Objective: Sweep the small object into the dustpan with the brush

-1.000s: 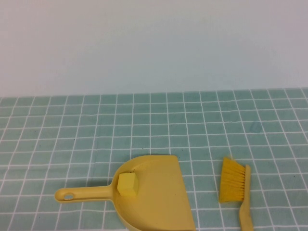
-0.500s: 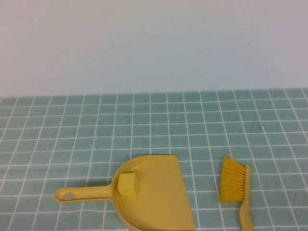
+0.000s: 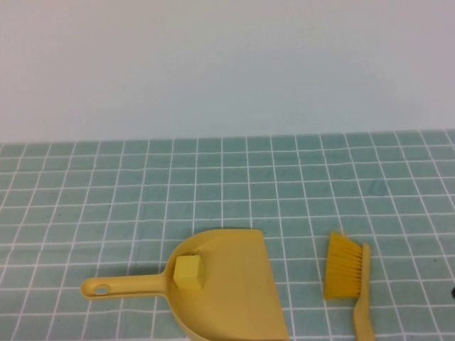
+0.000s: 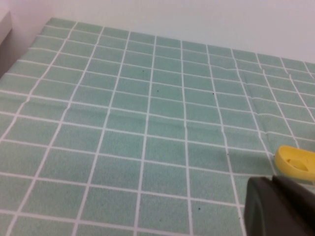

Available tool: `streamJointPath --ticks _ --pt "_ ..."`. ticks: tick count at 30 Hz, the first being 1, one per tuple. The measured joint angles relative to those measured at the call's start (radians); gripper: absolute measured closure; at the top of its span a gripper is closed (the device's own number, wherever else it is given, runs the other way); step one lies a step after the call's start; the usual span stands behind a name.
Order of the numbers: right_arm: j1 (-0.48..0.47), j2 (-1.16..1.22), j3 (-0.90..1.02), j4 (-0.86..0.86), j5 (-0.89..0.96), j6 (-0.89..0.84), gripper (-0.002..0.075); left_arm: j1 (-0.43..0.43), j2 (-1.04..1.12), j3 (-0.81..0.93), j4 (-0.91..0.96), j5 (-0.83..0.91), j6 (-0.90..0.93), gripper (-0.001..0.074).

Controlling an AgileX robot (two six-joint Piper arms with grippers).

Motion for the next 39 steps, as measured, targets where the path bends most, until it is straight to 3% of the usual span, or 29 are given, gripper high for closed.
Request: streamJointPath --ticks 5,12,19,27,31,39 --pt "-0.067 -0.068 0.0 0.014 -0.076 -0.044 0.0727 0.0 0.0 0.0 0.0 0.0 0.0 0.0736" --pt "-0.376 -0.214 0.0 0.024 -0.078 -0.024 0.0727 0.0 0.002 0.0 0.0 0.0 0.0 0.0736" --pt "-0.616 -0.306 0.0 0.031 0.09 0.307 0.0727 0.0 0.002 0.0 0.0 -0.001 0.0 0.0736" --pt "-0.709 -0.477 0.095 0.041 0.443 0.377 0.0727 0.0 0.002 0.0 0.0 -0.001 0.0 0.0736" --pt "-0.732 -0.481 0.212 0.045 0.385 0.407 0.0727 0.0 0.004 0.0 0.0 -0.004 0.0 0.0736" --pt "-0.738 -0.486 0.226 0.074 0.379 0.413 0.0727 0.0 0.004 0.0 0.0 -0.004 0.0 0.0736"
